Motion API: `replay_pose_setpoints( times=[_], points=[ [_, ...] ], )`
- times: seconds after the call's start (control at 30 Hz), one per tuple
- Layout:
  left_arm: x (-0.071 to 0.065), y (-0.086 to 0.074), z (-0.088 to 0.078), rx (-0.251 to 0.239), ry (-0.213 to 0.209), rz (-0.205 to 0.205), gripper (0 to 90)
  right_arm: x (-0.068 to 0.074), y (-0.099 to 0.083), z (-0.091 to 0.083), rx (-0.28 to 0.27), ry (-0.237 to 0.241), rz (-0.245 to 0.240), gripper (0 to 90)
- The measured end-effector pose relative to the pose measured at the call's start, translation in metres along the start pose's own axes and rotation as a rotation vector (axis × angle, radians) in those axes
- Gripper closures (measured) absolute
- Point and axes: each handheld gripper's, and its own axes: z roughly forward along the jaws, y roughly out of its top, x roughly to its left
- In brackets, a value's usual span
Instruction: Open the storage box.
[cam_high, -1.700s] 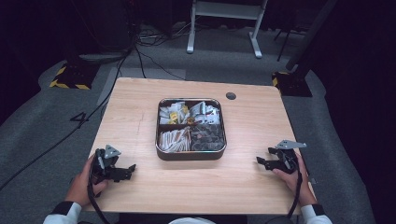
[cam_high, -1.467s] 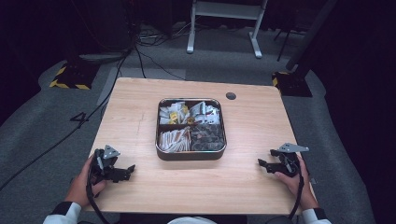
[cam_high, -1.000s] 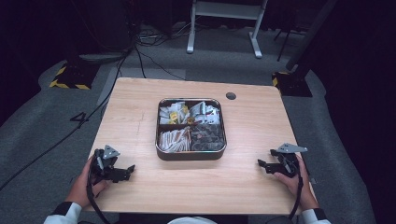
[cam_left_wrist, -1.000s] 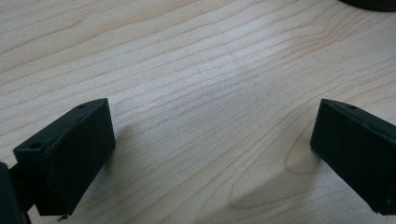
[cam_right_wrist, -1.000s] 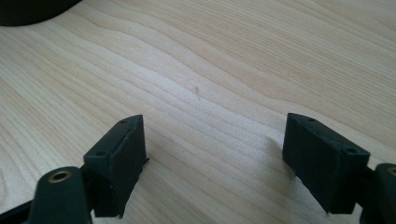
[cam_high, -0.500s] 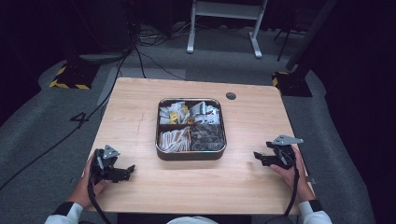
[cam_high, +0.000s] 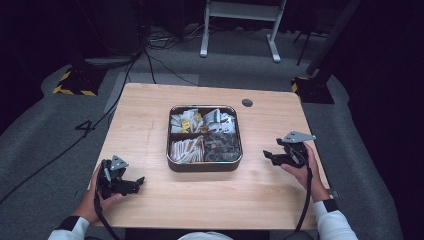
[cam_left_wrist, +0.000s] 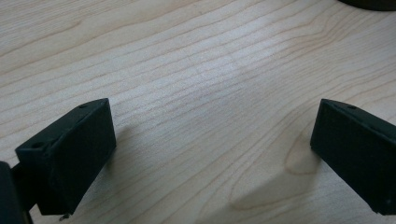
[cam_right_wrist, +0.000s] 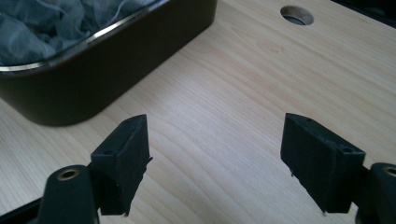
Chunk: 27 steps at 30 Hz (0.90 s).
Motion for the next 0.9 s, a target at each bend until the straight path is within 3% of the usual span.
replay_pose_setpoints(
  times=[0.07,0.13,0.33,0.5,0.7,0.9],
  points=[
    [0.000,0.000,0.000,0.003,-0.003,0.001,0.3,0.000,0.003,0.001,0.000,0.000,0.001,25.3],
    [0.001,0.000,0.000,0.003,-0.006,0.004,0.3,-0.001,0.012,0.004,-0.012,0.033,0.012,25.7],
    [0.001,0.000,0.000,0.004,-0.008,0.007,0.3,0.001,0.027,0.011,-0.017,0.040,0.008,25.8],
    [0.001,0.000,0.000,0.000,-0.012,0.011,0.3,0.010,0.044,0.024,0.003,0.044,-0.026,26.6],
    [0.002,-0.001,-0.001,0.002,-0.016,0.015,0.3,0.018,0.062,0.034,-0.016,0.071,-0.029,26.5],
    [0.002,-0.001,-0.001,0.001,-0.019,0.018,0.3,0.031,0.077,0.049,-0.002,0.060,-0.061,26.1]
  ],
)
